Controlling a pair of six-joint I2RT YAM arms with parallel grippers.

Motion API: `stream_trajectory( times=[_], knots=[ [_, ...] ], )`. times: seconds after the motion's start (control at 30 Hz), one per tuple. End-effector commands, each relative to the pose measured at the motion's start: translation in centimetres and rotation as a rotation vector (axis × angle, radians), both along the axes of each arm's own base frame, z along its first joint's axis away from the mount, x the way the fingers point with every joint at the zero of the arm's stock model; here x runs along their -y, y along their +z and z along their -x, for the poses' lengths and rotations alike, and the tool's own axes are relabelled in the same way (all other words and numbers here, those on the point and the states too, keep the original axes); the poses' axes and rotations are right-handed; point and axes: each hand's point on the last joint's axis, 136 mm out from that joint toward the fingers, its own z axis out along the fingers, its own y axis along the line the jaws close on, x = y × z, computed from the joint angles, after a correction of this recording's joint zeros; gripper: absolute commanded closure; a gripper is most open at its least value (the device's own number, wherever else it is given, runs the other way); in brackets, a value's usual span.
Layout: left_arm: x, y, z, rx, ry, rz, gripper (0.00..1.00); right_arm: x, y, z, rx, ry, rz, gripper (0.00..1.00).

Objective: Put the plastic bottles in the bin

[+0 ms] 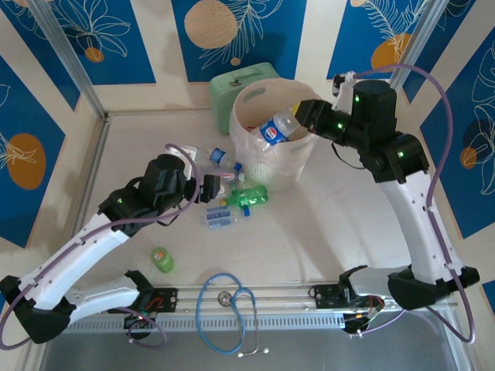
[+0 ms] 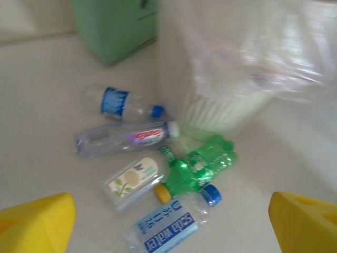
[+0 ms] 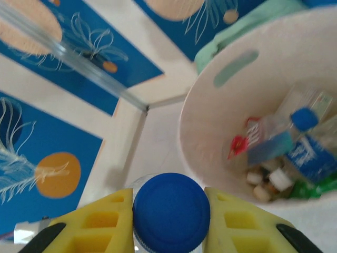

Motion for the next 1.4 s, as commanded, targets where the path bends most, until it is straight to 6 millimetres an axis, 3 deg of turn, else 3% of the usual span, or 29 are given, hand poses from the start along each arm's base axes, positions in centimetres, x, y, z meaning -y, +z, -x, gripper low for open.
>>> stream_trajectory(
  times=[0.0,0.2,0.27,0.3,0.37,0.47,0.7,0.87,1.13,1.37],
  knots=[
    [-1.4,-1.6,-1.2,-0.077,0.107,0.024,0.06,1.7,1.4,-3.3,0.073,-0.104,0.053,0.72],
    [-2.7,-3.0,-5.3,-0.145,0.247,0.113,0.04,4.2,-0.5,-7.8,0.033,-0.211,0.094,0.71],
    [-2.8,-3.6,-7.2,-0.175,0.268,0.141,0.04,4.8,-1.4,-9.0,0.011,-0.228,0.109,0.67],
    [-2.8,-3.8,-8.1,-0.183,0.273,0.147,0.05,4.9,-1.8,-9.3,-0.002,-0.233,0.119,0.6],
    [-3.1,-4.4,-10.2,-0.204,0.297,0.147,0.05,5.0,-2.7,-9.9,-0.027,-0.234,0.138,0.37],
    [-3.6,-5.6,-13.1,-0.236,0.335,0.155,0.05,4.9,-3.2,-9.6,-0.051,-0.225,0.15,0.26],
    [-3.6,-8.4,-19.4,-0.278,0.401,0.095,0.08,4.0,-1.4,-5.7,0.006,-0.179,0.153,0.21],
    [-2.4,-11.4,-23.0,-0.341,0.42,0.077,0.09,2.2,-1.5,-1.2,0.029,-0.106,0.163,0.21],
    [-2.0,-15.8,-25.4,-0.453,0.527,0.069,0.09,1.5,-4.0,4.9,-0.014,-0.046,0.143,0.22],
    [-2.0,-18.5,-25.3,-0.507,0.624,0.111,0.09,1.0,-8.1,8.3,-0.119,-0.004,0.146,0.23]
  ],
)
